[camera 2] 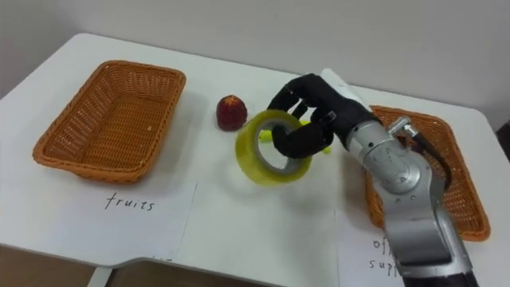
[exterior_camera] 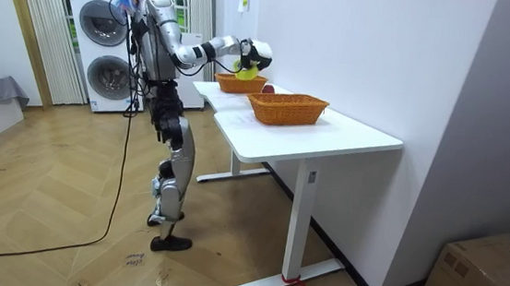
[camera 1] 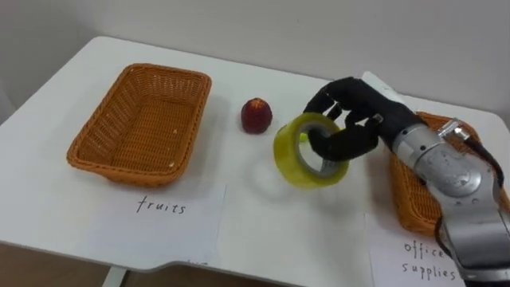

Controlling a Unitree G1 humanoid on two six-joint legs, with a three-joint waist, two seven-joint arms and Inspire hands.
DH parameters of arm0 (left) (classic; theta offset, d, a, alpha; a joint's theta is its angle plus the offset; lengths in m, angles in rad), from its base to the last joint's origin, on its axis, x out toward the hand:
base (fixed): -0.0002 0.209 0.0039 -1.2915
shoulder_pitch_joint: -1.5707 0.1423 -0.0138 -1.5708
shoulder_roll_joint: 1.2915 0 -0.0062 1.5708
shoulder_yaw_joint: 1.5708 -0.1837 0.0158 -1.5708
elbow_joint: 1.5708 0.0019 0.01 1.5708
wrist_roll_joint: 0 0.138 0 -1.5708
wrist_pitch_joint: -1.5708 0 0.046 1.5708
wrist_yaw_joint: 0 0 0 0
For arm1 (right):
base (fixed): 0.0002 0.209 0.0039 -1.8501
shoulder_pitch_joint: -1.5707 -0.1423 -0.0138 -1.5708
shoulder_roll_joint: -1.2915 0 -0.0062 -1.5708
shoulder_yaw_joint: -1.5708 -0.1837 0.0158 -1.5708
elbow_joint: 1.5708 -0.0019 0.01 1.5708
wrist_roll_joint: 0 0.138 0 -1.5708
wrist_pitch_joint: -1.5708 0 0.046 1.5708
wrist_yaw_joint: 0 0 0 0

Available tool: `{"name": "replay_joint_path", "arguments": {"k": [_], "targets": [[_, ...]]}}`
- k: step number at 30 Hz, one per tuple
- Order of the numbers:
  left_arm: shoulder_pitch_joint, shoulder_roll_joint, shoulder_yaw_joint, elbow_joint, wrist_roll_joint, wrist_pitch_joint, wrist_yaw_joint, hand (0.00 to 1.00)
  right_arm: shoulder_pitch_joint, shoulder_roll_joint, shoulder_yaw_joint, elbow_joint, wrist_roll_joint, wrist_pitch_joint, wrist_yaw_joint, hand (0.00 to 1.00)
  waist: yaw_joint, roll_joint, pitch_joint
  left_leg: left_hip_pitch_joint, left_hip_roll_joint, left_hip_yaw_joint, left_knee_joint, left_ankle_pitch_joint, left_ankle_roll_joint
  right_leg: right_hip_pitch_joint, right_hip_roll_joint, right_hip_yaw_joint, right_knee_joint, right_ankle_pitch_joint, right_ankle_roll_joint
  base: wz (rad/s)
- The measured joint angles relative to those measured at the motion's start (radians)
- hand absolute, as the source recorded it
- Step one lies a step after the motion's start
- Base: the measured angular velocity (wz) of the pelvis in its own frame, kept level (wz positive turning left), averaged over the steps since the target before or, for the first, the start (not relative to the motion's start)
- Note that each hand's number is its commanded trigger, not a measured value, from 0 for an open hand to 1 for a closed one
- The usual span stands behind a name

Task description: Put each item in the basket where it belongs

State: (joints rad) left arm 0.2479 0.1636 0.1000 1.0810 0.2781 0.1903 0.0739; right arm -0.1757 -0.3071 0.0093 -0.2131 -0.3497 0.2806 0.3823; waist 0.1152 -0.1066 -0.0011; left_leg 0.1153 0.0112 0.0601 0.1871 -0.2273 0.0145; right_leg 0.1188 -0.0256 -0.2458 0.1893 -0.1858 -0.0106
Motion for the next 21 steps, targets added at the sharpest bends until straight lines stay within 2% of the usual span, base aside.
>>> {"name": "replay_joint_path", "arguments": {"k": [2,11,16,21], "targets": [[0.008,-0.002,0.017,0.0,-0.001,-0.001,-0.001,0.0,0.0,0.003,-0.036,-0.005,0.023,-0.012,-0.046,1.0,0.0,0.0,-0.0002,0.002,0.005,0.004,0.003,0.0,0.0,0.0,0.0,0.002,0.0,0.0,0.0,0.0],[0.019,-0.004,0.017,0.0,-0.01,-0.001,-0.001,0.0,0.0,0.006,-0.076,-0.001,0.052,-0.034,-0.201,1.0,-0.006,0.012,0.0012,0.001,0.009,0.006,0.004,0.0,-0.001,0.001,-0.002,0.001,0.0,0.0,0.0,0.0],[0.016,-0.005,0.017,0.0,-0.01,-0.002,-0.009,0.0,0.001,0.005,-0.081,0.051,0.174,-0.052,-0.293,1.0,-0.018,0.012,0.0013,0.001,0.009,0.006,0.004,0.0,-0.001,0.002,-0.003,-0.001,0.0,0.0,0.0,0.0],[0.015,-0.005,0.021,0.0,-0.01,0.001,-0.016,0.0,0.001,-0.001,-0.083,0.09,0.24,-0.052,-0.35,1.0,-0.032,0.011,0.002,0.0,0.008,0.005,0.001,0.0,0.0,0.001,-0.002,-0.001,0.0,0.0,0.0,0.0]]}}
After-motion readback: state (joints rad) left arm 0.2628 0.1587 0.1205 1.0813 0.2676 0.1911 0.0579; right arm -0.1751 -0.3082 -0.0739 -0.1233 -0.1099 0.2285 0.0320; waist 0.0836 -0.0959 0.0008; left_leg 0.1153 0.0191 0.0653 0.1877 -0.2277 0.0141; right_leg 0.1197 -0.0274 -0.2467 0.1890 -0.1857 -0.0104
